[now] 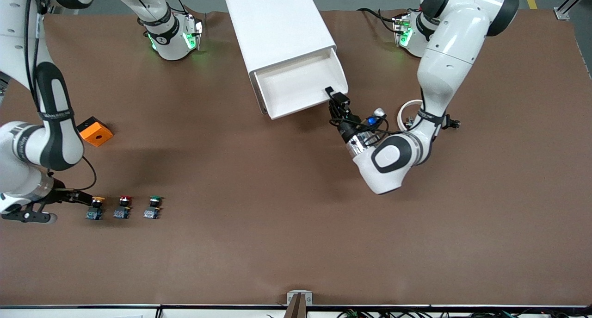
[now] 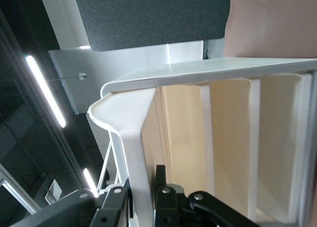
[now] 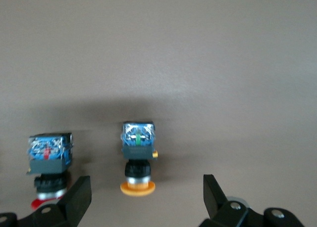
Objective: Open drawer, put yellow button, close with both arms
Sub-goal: 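Grasp the yellow button with the right gripper while the left gripper withdraws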
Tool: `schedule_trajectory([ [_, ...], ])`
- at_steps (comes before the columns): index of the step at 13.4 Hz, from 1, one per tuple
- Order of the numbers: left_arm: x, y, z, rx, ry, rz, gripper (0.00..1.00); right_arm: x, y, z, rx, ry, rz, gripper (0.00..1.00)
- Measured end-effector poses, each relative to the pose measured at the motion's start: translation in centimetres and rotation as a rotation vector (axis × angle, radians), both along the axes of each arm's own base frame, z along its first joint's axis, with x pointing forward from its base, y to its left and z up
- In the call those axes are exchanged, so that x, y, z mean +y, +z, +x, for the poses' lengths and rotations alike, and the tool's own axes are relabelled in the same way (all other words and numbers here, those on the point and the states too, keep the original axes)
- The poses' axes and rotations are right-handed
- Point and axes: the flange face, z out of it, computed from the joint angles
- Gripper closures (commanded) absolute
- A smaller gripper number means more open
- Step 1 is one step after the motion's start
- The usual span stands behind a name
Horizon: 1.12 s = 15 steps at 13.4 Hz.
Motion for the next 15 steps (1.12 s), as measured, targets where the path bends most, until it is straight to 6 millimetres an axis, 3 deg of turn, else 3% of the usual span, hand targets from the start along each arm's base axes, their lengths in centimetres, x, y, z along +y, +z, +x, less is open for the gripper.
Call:
schedule_trajectory([
  [1, 0.7, 0.1, 0.6, -0.002, 0.015, -0.001, 0.81, 0.2, -0.9, 0.3, -0.003, -0.003, 0.012, 0.00],
  [2, 1.2, 0.1, 0.9, -0.003, 0.026, -0.002, 0.58, 0.4, -1.7, 0.6, -0.006, 0.001, 0.033, 0.00],
  [3, 1.3, 0.1, 1.0, -0.004, 0.030, -0.002, 0.15, 0.4, -2.3, 1.0, -0.010, 0.017, 0.052, 0.00],
  [4, 1.3, 0.1, 1.0, -0.005, 0.030, -0.002, 0.00, 0.1, -2.7, 1.3, -0.015, 0.038, 0.063, 0.00],
  [8, 1.2, 0.1, 1.4, -0.035, 0.046, -0.015, 0.00, -0.9, -4.6, 2.0, -0.011, 0.063, 0.065, 0.00],
  [11, 1.4, 1.3, 2.9, -0.180, 0.043, -0.098, 0.00, -0.9, -6.1, 2.4, -0.013, 0.068, 0.062, 0.00],
  [12, 1.4, 2.2, 3.7, -0.246, 0.039, -0.140, 0.00, -0.9, -6.4, 2.4, -0.011, 0.068, 0.063, 0.10],
  [13, 1.5, 3.2, 4.5, -0.312, 0.037, -0.186, 0.00, -0.9, -6.6, 2.4, -0.010, 0.070, 0.063, 0.50],
  [14, 1.9, 4.1, 5.2, -0.374, 0.034, -0.233, 0.00, -0.9, -6.6, 2.4, -0.009, 0.078, 0.062, 0.80],
  [15, 2.4, 4.9, 5.9, -0.434, 0.033, -0.286, 0.00, -1.0, -6.6, 2.4, -0.010, 0.086, 0.061, 0.99],
])
